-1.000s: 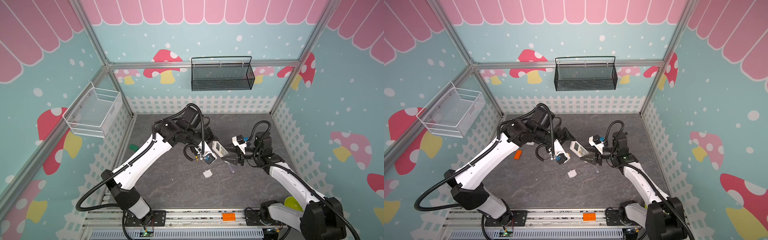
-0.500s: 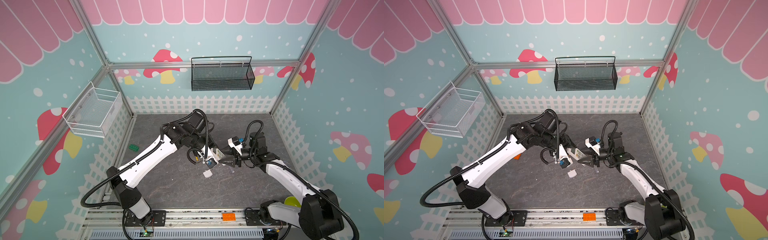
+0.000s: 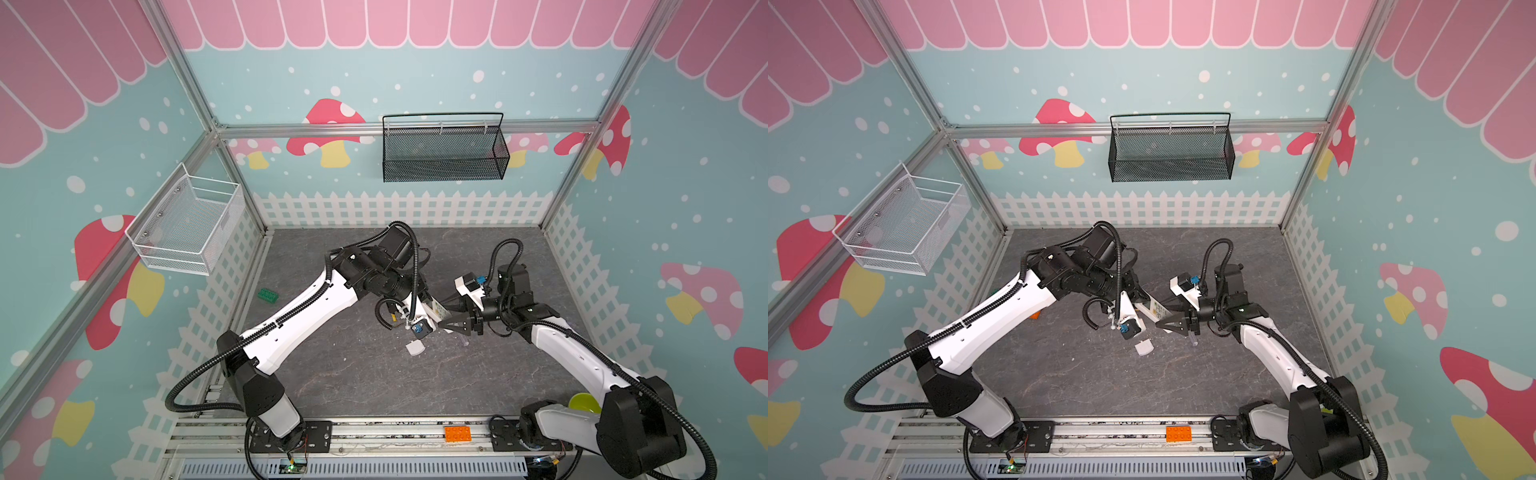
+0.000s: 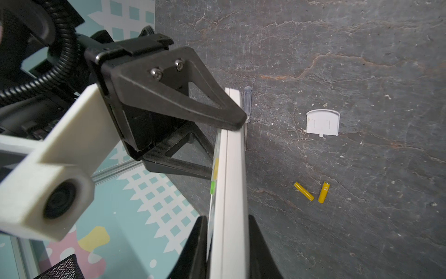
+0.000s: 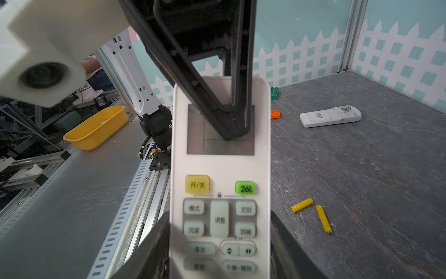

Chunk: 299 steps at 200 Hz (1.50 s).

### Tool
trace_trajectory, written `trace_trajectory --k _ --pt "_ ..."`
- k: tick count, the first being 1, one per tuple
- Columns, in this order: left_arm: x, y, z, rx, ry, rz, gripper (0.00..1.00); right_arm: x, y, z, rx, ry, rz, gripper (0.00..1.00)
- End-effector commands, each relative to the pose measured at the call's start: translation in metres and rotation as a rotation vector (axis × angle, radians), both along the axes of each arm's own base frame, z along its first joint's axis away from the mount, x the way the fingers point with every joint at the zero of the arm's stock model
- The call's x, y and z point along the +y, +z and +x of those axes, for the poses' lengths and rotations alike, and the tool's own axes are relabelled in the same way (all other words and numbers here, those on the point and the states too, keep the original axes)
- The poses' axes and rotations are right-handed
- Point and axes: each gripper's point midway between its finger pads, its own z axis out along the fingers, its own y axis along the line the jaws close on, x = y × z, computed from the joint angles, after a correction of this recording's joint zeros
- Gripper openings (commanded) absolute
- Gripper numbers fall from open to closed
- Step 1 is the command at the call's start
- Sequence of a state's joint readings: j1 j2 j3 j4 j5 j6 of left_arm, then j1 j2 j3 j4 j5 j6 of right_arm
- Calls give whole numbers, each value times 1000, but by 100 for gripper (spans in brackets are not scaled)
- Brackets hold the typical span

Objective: Unload the batteries from the remote control
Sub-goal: 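Grasp the remote's end with the left gripper from the right gripper, then open the right gripper and withdraw while the left gripper holds the remote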

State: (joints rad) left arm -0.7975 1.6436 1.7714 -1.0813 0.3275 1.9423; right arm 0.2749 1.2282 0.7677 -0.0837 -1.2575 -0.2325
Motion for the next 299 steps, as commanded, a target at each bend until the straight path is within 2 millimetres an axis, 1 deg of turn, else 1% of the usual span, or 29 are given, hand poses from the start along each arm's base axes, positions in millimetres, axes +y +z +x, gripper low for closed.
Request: trace_trajectory --k 1,12,21,31,42,50,66,75,83,98,110,128,146,155,179,193,203,208,211,215,225,236,254,257,268,282,299 --pt "-5 -3 9 -26 7 -5 5 3 10 1 -129 22 16 24" --pt "-5 -1 9 -20 16 -12 5 3 12 1 -127 25 19 27" --pt "-4 -1 9 -19 24 -11 5 3 12 -1 -138 26 19 32" --pt "-3 -2 11 -22 30 -5 5 2 11 0 -161 16 8 42" --pt "-1 -4 12 -21 35 -1 5 0 7 6 -188 -28 -24 56" --pt "0 -4 11 -16 41 -4 5 -2 7 13 -210 -73 -45 62" --pt "2 -4 12 7 85 -8 5 -8 18 23 -267 -173 -48 73" --pt "3 -4 14 21 122 -10 5 -12 25 22 -325 -218 -39 79" --pt "6 -5 17 41 154 -11 4 -16 30 22 -375 -256 -35 83" --pt "12 -6 20 77 216 -19 4 -26 44 28 -441 -365 -33 84" --pt "18 -7 22 108 283 -23 4 -32 53 29 -479 -421 -32 85" --pt "30 -14 24 175 383 -17 3 -41 60 29 -534 -488 -34 85" --pt "41 -19 25 242 488 -26 3 -56 68 39 -558 -626 -23 85" --pt "45 -21 25 281 549 -33 3 -62 73 40 -558 -680 -1 85" --pt "60 -24 24 435 737 -64 1 -82 85 43 -589 -830 61 85" --pt "65 -22 26 547 861 -116 0 -99 91 50 -558 -957 100 88" --pt "68 -18 28 632 947 -156 0 -108 95 52 -539 -1016 124 92" --pt "71 -16 29 681 988 -179 0 -109 93 53 -530 -1026 125 95" --pt "72 -15 29 709 1009 -193 0 -110 93 53 -532 -1030 124 100" --pt "75 -14 29 749 1036 -207 0 -110 91 54 -532 -1029 121 98" --pt "79 -13 31 841 1102 -254 0 -109 86 56 -526 -1029 111 98" --pt "86 -12 43 930 1201 -331 0 -112 78 62 -481 -1053 108 98" --pt "98 -10 59 1101 1334 -462 0 -116 72 73 -364 -1103 136 98" --pt "106 -10 65 1142 1379 -499 0 -116 70 74 -345 -1107 139 98" --pt "119 -9 75 1243 1434 -586 0 -116 64 77 -308 -1112 139 98" --pt "138 -13 90 1336 1515 -679 0 -118 57 82 -249 -1137 152 98" --pt "156 -19 102 1435 1589 -758 0 -119 48 88 -148 -1160 179 98"
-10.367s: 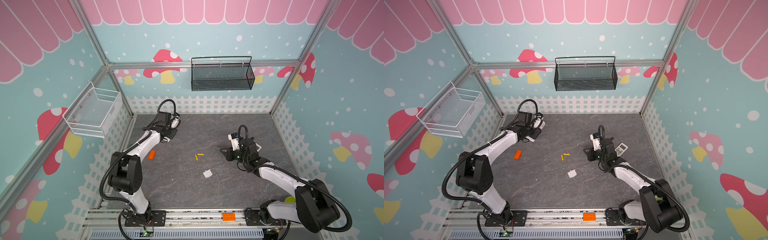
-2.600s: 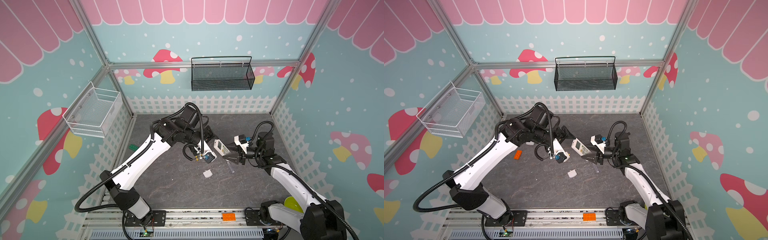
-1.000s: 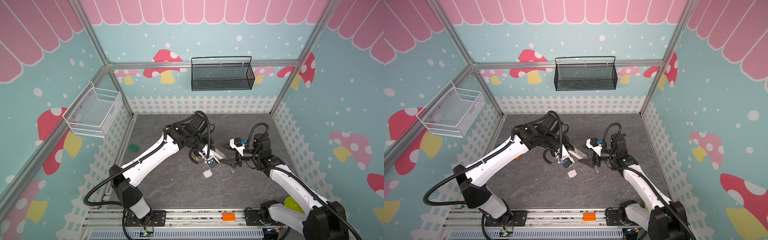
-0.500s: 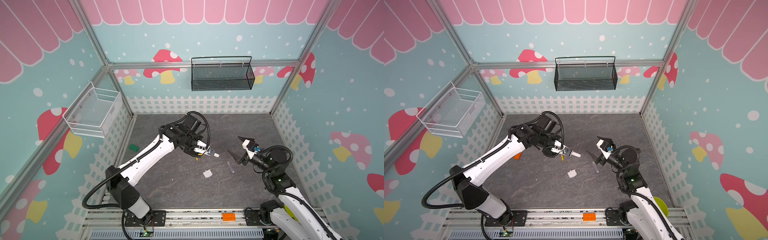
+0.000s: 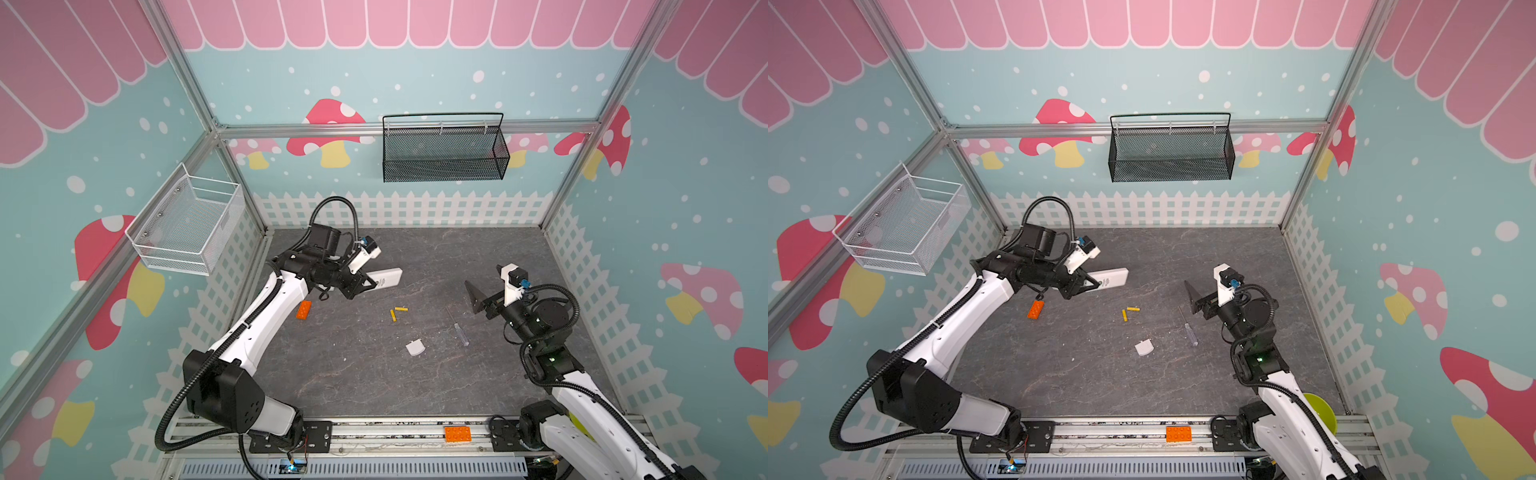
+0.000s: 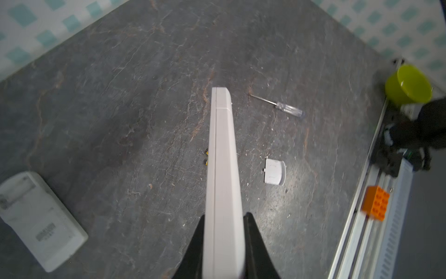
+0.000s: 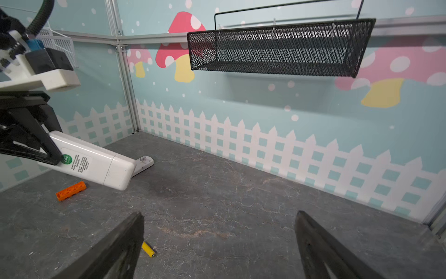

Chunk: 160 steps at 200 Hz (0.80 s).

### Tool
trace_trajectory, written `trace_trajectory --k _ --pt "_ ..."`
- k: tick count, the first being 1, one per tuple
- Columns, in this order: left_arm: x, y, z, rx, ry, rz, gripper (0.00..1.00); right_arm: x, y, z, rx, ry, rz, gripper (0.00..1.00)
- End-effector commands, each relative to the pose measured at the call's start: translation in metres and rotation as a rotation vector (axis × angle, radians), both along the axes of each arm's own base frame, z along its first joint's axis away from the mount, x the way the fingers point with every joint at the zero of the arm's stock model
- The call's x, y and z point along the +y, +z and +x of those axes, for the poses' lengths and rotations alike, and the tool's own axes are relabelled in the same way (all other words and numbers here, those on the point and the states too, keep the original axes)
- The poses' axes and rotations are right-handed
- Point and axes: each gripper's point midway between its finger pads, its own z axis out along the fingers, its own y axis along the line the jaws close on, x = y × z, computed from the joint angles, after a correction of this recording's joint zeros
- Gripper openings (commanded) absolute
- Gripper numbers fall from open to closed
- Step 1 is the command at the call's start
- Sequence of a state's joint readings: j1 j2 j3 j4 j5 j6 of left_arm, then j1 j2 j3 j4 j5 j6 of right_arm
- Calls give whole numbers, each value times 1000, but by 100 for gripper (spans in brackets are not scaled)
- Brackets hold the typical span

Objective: Unload the batteries from the remote control
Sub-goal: 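Open the right gripper and withdraw while the left gripper holds the remote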

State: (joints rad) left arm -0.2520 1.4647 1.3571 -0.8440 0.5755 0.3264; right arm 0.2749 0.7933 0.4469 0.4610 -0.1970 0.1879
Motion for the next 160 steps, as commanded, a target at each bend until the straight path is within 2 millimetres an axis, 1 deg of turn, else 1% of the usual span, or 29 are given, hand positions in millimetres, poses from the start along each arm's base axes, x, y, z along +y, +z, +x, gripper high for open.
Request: trace_trajectory --k 1,15,25,45,62,85,106,120,138,149,160 --pt "6 23 16 90 171 -246 0 -7 -4 7 72 -45 144 98" --pt "17 14 21 119 223 -267 0 -2 -17 10 125 -24 167 98" --pt "21 5 21 145 239 -275 0 1 -29 12 165 -12 170 98" --pt "21 -16 15 222 260 -312 0 4 -45 16 251 -8 218 98" --pt "18 -31 5 271 255 -348 0 14 -58 16 300 39 228 98" --pt "16 -51 -1 330 277 -372 0 21 -86 28 429 38 241 100" --pt "18 -68 -5 365 298 -361 0 33 -97 34 520 80 282 97" --pt "20 -78 -3 373 323 -360 0 40 -106 36 553 104 298 96" --pt "20 -81 -2 392 327 -380 0 49 -113 38 601 124 325 93" --pt "20 -80 -1 394 326 -386 0 57 -114 37 609 145 327 93" --pt "21 -85 2 394 337 -383 0 63 -118 37 611 160 314 92"
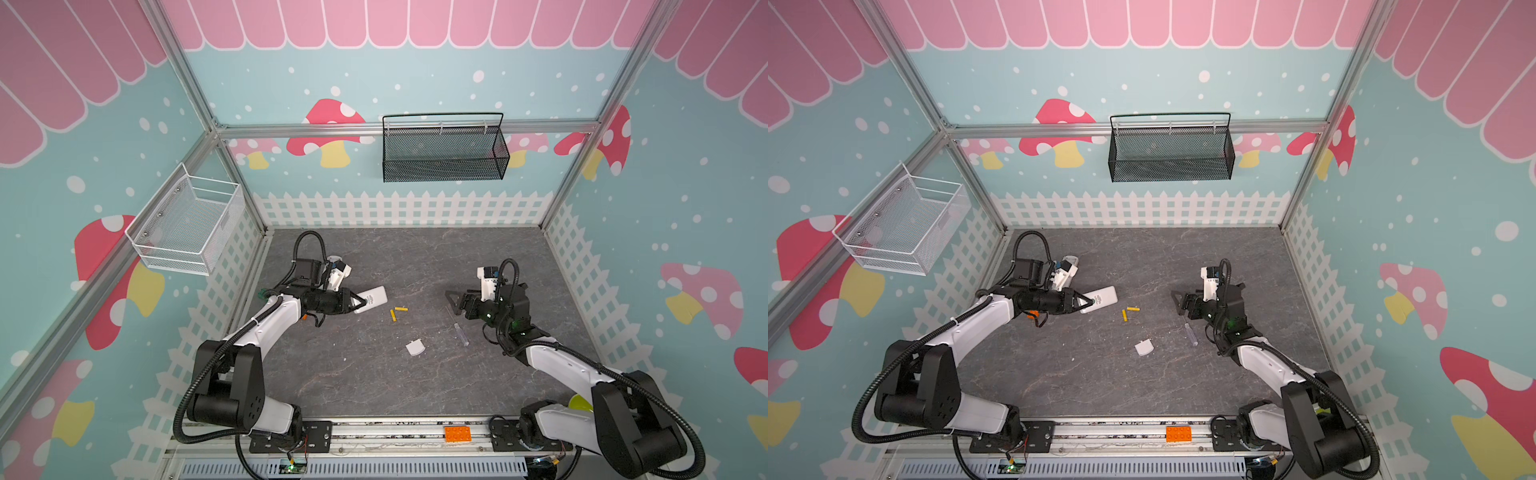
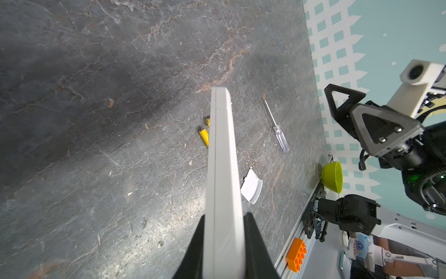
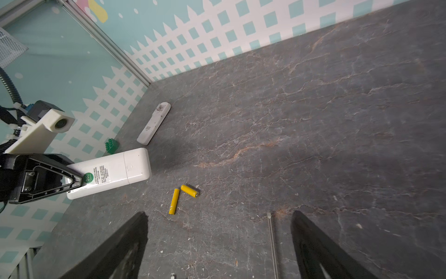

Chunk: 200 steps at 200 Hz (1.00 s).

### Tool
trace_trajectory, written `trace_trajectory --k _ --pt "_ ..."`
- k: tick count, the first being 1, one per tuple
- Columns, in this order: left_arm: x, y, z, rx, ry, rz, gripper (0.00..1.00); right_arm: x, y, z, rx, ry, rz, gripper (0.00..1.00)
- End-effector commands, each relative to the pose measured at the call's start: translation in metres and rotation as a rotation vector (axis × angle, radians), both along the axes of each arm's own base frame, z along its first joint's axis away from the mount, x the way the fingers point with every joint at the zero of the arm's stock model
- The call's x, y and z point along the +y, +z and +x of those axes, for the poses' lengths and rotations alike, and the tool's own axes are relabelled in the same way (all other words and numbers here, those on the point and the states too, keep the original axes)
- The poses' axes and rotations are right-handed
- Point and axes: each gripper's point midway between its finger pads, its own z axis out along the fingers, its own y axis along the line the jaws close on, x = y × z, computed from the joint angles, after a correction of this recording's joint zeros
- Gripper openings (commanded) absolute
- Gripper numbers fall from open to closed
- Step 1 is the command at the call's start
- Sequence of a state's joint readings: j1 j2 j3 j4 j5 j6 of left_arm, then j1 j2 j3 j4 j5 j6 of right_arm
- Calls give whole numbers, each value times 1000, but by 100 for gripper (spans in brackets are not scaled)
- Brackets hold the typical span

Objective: Unload the batteries from the remote control
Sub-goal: 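Open the right gripper and withdraw while the left gripper holds the remote, then move the right gripper to the remote's battery cover and grip it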

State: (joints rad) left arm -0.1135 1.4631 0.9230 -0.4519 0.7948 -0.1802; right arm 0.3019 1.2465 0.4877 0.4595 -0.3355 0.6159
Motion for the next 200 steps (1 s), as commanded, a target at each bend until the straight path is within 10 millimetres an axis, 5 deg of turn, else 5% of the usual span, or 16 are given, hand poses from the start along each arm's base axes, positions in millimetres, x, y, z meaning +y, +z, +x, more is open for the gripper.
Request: trace_trajectory --k 1,48,84,196,200 --pt "-2 8 13 -42 17 -45 0 19 14 2 -13 49 62 92" --pt "3 -4 23 11 48 -30 0 48 -7 3 66 138 89 88" --pt "-7 21 31 -28 4 -138 0 80 -9 6 107 289 146 80" --pt "-8 18 45 -9 37 -168 0 145 -21 30 195 586 251 68" --pt "-9 18 45 -7 37 -168 0 147 -32 31 224 587 251 68"
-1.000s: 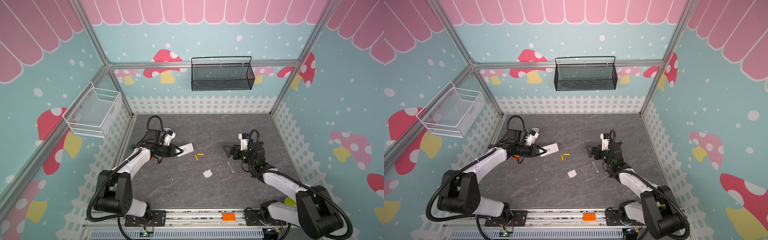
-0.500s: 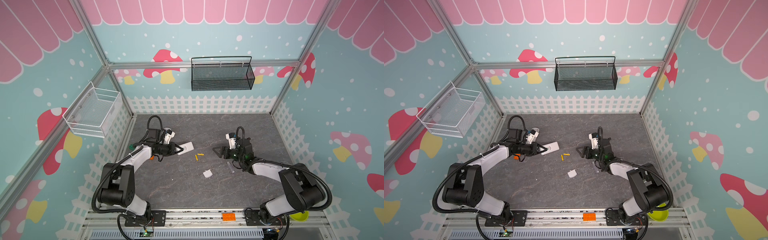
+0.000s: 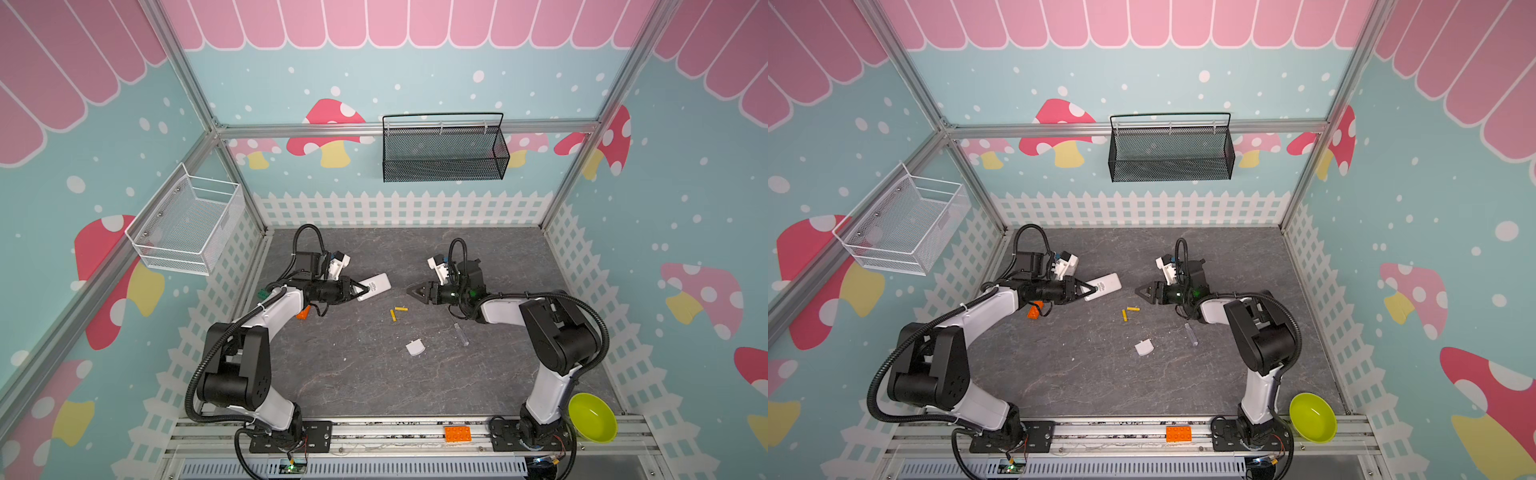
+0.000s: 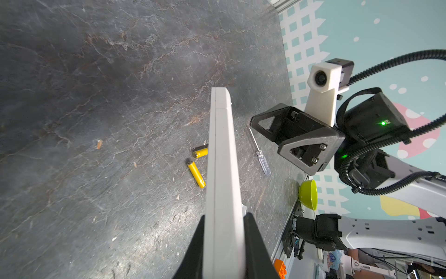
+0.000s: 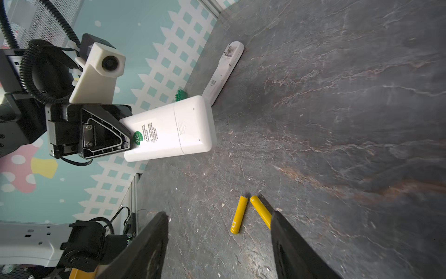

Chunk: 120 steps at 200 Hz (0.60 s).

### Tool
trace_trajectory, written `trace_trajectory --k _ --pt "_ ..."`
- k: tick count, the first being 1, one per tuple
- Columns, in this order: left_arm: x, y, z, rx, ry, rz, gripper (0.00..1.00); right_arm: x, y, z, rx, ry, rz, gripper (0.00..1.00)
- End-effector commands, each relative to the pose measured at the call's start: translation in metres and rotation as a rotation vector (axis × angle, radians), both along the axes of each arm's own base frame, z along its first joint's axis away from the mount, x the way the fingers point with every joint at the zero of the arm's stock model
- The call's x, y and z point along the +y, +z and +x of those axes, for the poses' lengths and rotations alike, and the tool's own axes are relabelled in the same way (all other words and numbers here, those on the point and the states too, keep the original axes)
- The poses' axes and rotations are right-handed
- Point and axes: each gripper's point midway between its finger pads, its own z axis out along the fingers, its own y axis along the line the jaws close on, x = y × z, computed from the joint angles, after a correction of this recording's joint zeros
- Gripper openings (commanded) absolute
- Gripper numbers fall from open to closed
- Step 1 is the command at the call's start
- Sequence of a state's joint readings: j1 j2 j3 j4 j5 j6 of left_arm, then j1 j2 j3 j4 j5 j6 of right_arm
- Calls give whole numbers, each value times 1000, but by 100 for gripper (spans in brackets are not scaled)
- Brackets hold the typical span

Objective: Unload the batteries from the remote control
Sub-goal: 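Move the right gripper to the remote's battery cover and grip it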

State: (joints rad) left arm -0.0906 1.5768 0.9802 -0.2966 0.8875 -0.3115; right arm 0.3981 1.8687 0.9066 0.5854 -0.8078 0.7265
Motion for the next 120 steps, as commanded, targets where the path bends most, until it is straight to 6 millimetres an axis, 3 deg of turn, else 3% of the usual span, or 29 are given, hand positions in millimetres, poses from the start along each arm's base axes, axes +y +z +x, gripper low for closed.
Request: trace_trajectory --k 1,86,120 --pt "-3 9 9 -21 -2 -42 0 20 4 -4 4 93 48 68" --pt "-27 4 6 2 -78 -35 0 48 -2 24 7 174 113 66" --pt "-31 5 5 12 -91 -39 0 52 -3 22 15 211 129 64"
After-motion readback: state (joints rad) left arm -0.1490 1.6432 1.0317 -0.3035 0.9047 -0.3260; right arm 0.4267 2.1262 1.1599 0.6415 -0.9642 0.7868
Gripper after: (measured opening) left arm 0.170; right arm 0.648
